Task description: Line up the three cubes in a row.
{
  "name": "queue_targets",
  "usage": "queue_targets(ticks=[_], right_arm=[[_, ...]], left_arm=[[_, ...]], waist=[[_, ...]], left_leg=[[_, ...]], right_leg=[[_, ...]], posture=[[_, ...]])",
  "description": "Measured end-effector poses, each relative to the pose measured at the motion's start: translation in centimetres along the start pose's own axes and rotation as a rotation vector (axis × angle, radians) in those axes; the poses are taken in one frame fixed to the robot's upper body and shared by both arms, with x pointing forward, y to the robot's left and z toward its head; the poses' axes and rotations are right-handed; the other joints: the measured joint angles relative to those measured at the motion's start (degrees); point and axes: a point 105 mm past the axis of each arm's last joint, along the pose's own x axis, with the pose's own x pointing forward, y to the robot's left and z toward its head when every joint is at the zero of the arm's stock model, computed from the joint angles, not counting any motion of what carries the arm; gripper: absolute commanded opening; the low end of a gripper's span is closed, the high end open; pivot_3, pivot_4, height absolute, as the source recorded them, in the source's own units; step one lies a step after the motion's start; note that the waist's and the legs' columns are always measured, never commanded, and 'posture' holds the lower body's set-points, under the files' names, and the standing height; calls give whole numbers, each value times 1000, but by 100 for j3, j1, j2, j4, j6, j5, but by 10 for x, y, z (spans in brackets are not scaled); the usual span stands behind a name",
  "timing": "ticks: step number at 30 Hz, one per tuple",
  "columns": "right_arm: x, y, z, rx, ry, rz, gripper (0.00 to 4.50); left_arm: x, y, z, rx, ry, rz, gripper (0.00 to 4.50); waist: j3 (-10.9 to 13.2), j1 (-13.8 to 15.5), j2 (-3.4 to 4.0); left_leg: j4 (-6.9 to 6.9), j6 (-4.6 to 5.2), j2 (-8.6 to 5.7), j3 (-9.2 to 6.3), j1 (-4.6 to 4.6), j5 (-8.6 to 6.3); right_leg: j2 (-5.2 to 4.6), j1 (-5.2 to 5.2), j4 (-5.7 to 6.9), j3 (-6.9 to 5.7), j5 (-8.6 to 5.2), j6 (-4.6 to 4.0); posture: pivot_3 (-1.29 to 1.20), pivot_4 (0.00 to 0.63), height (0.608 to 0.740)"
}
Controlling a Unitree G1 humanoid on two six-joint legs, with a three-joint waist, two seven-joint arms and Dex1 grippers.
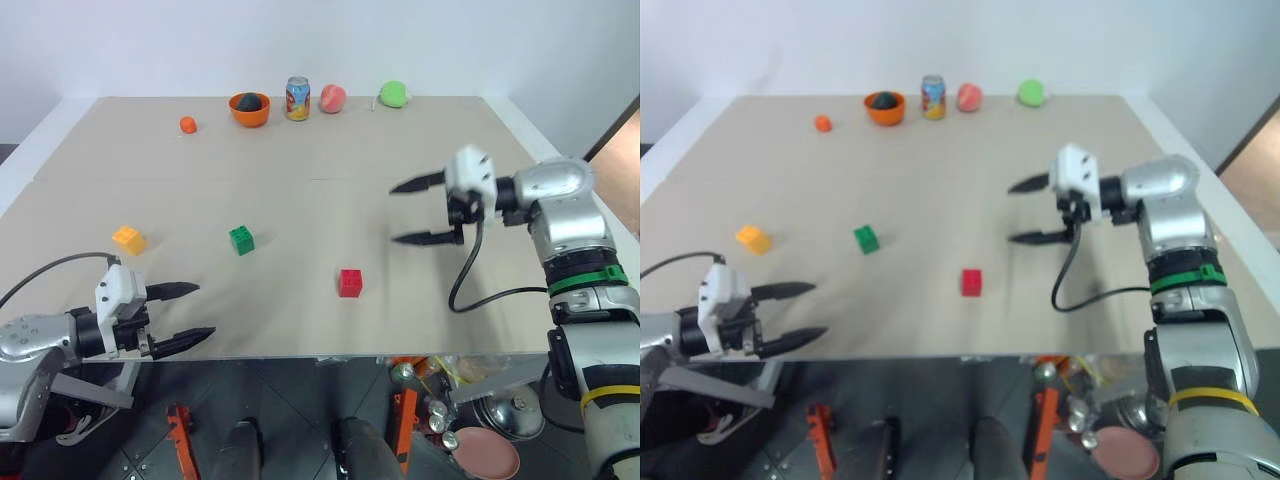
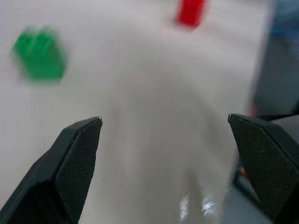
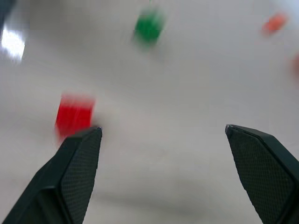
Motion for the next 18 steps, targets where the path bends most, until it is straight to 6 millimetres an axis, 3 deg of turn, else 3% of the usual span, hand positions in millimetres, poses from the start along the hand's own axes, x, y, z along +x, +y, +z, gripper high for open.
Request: queue_targets(ticks=[3,8,13,18], right_arm=[[8,3,5,98,-115,-97,4359],[41,34,-20,313,-168,-215,4359],[42,36,-15,337,-182,-317,4359],[42,38,-17,381,-184,-350,4359]], left_arm=[[11,10,-3,-49,-38,124,4500],[35,32,2,-96,-90,319,4500],[48,43,-16,-119,-24,391,4500],[61,52,-14,-103,-28,397,4500]], waist=[[-2,19,-3],[-2,46,-3],[-2,27,-4],[-3,20,-4]], left_leg=[[4,0,2,0,3,0],[22,-3,4,6,-6,4],[24,-3,5,13,-2,4],[25,-3,6,13,-1,4]], right_leg=[[2,8,1,0,1,1],[7,8,6,8,9,16],[11,9,6,15,11,16],[13,11,6,16,12,15]], posture=[[0,150,740],[0,150,740],[0,150,740],[0,150,740]])
